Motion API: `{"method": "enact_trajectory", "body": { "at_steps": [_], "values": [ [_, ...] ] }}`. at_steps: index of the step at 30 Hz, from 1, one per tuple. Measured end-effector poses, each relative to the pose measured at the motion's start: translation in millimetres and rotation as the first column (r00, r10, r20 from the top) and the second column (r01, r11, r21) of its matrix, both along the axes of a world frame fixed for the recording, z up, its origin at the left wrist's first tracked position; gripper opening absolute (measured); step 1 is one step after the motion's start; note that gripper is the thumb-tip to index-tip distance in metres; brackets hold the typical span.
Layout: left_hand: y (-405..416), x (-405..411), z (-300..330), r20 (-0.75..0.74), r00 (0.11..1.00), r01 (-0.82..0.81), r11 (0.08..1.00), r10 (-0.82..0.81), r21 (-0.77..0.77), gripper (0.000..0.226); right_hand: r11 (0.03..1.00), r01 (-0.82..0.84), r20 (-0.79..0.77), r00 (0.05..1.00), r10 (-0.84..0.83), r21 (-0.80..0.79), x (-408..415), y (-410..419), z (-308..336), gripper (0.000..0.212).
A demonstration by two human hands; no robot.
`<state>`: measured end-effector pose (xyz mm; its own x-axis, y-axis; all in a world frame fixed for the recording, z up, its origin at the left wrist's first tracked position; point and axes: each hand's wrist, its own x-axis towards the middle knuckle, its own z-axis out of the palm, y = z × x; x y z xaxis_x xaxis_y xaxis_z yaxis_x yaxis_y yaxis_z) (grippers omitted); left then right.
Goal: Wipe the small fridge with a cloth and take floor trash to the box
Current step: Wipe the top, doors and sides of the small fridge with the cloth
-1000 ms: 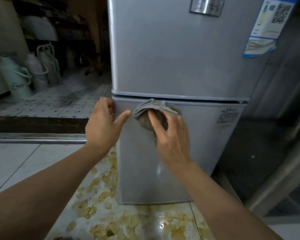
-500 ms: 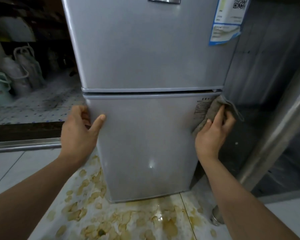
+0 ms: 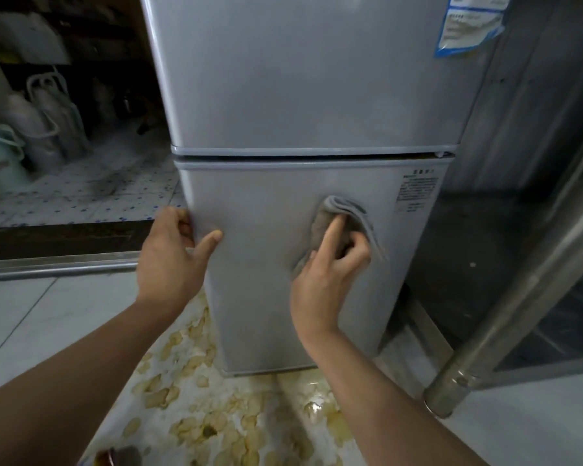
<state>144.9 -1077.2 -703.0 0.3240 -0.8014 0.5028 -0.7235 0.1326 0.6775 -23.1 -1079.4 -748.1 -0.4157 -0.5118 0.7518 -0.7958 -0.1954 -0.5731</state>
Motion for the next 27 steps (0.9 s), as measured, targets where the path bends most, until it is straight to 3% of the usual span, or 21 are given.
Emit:
{"method": "enact_trajectory", "body": {
  "at_steps": [4, 9, 13, 16, 19, 23, 25, 27],
  "values": [
    [2, -1, 1, -0.017, 1.0, -0.001, 1.0, 0.001, -0.019, 0.032, 0.987, -0.159, -0.184, 0.97, 0.161, 0.028, -34, 4, -8, 0.066],
    [2, 0, -1, -0.018, 1.0, 0.008, 1.0, -0.009, -0.031, 0.032, 0.992, 0.105, 0.133, 0.985, -0.113, 0.064, -112, -13, 0, 0.058],
    [2, -1, -2, -0.013, 1.0, 0.0, 0.999, -0.001, -0.036, 0.033, 0.992, 0.108, 0.182, 0.976, -0.119, 0.071, -98, -12, 1, 0.059],
    [3, -2, -1, -0.014, 1.0, 0.0, 0.999, -0.001, -0.042, 0.032, 0.999, -0.024, 0.133, 0.991, 0.019, 0.041, -32, 4, -15, 0.061],
    [4, 0, -2, -0.025, 0.999, 0.026, 0.999, -0.027, -0.046, 0.029, 0.988, -0.136, -0.066, 0.988, 0.14, 0.07, 31, 18, -31, 0.067],
    [13, 8, -17, -0.005, 0.996, 0.091, 0.994, -0.091, 0.052, 0.028, 0.96, -0.249, -0.181, 0.946, 0.27, 0.127, 20, 19, -36, 0.076],
    [14, 9, -22, -0.002, 0.996, 0.089, 0.991, -0.089, 0.104, 0.028, 0.966, -0.23, -0.199, 0.948, 0.249, 0.114, -12, 16, -38, 0.073],
    [12, 9, -22, -0.002, 0.997, 0.076, 0.99, -0.076, 0.121, 0.027, 0.992, -0.085, -0.046, 0.995, 0.09, 0.095, -42, 11, -37, 0.068]
  ]
}}
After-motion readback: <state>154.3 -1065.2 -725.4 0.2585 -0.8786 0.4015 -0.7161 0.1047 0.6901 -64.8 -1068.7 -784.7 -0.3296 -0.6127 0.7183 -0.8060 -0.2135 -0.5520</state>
